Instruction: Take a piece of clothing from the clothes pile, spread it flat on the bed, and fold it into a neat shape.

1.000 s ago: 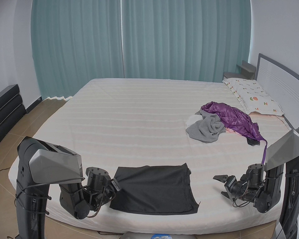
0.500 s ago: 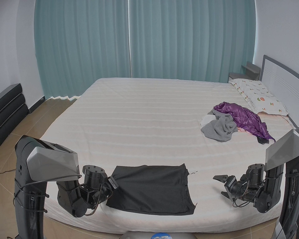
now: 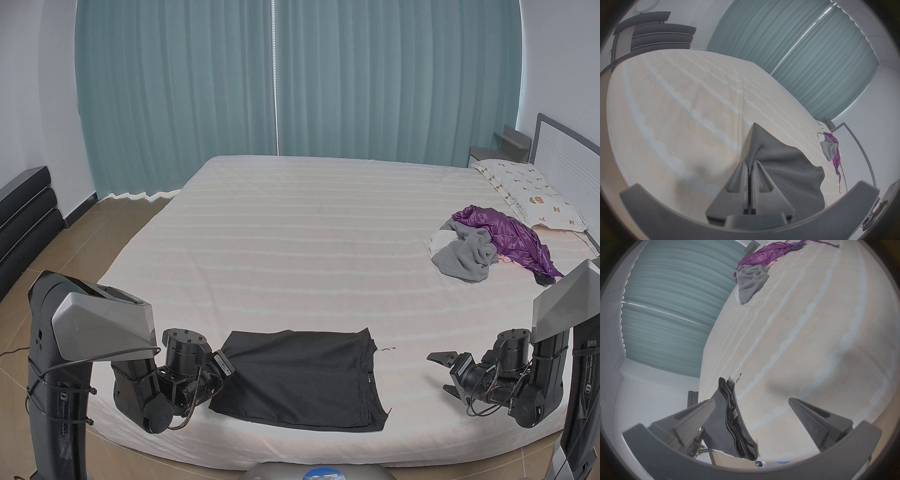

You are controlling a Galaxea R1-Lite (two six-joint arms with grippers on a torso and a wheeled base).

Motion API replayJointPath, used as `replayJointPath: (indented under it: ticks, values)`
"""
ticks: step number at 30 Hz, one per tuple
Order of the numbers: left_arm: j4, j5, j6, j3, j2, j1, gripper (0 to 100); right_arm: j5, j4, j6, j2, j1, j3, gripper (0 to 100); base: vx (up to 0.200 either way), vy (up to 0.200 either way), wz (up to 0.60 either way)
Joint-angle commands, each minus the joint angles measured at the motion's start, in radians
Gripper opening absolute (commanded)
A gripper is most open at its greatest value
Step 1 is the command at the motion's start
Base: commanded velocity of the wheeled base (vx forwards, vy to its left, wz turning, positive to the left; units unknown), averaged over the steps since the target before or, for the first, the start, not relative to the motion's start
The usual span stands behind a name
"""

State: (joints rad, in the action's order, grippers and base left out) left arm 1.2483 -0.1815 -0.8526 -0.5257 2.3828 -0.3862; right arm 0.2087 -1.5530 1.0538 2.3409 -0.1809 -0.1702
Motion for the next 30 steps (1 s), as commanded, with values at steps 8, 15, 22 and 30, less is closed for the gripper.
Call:
replayJointPath:
  ticks: [8,15,22,30]
  values:
    - [0.000,0.000,-0.002,0.003,0.001,0.006,0,0.000,-0.015,0.000,0.002,0.000,0.000,100,0.000,0.200,0.00]
    - [0.000,-0.001,-0.003,0.012,0.000,0.006,0,0.001,-0.015,0.000,0.002,0.000,0.000,100,0.000,0.057,0.00]
    - [0.000,-0.003,-0.033,0.013,0.000,-0.005,0,0.001,-0.015,0.000,0.002,0.000,0.000,100,0.000,0.000,0.00]
    - [0.000,-0.003,-0.037,0.036,-0.010,-0.011,100,0.001,-0.015,0.000,0.002,0.000,0.000,100,0.000,0.000,0.00]
